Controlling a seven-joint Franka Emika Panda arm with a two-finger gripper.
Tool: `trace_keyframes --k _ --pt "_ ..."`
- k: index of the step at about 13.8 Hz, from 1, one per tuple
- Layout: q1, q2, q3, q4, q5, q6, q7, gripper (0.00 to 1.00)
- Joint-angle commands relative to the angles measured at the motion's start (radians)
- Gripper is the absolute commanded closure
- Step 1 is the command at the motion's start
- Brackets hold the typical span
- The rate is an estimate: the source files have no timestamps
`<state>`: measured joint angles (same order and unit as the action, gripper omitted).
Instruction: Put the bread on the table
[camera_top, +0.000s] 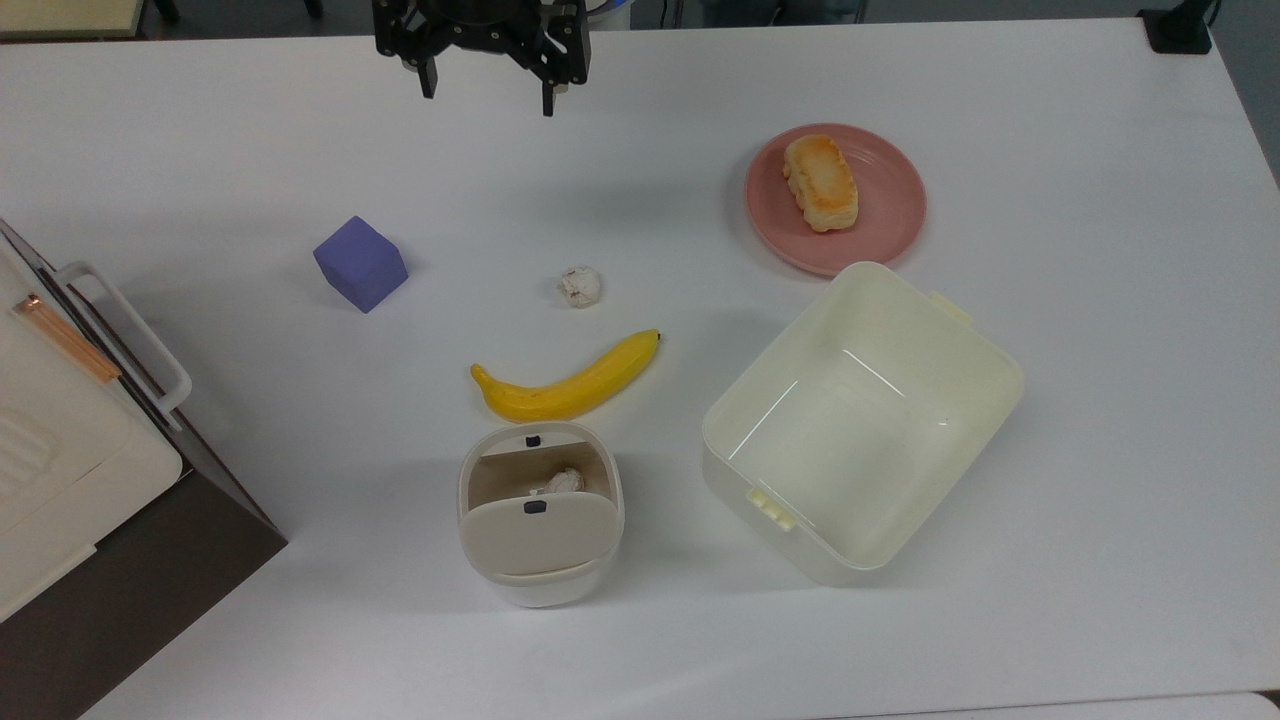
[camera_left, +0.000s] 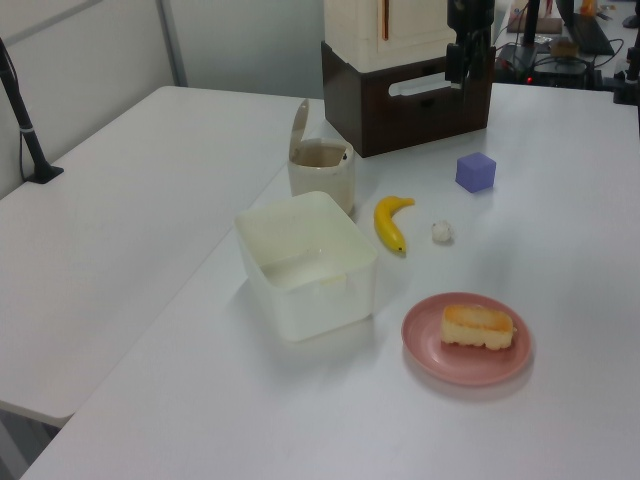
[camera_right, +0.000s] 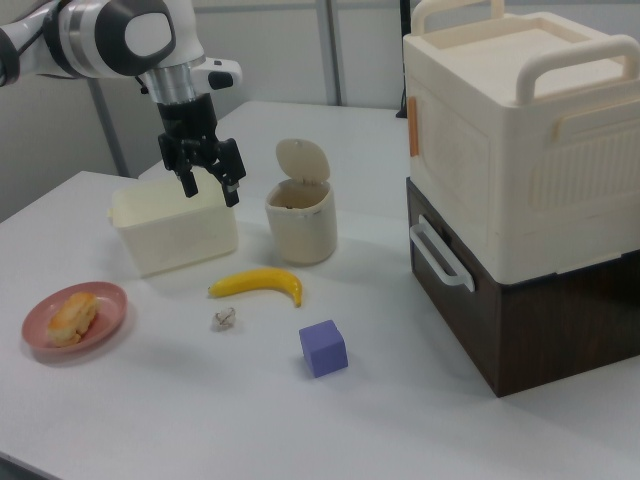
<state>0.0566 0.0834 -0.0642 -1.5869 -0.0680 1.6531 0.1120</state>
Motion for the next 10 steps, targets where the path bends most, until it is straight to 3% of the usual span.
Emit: trace_keyframes --k 1,10 --pt "-0.013 0.050 0.012 0.037 0.037 -0.021 -0.012 0.00" --pt "-0.011 0.048 0.014 0.038 0.036 -0.019 -0.026 0.00"
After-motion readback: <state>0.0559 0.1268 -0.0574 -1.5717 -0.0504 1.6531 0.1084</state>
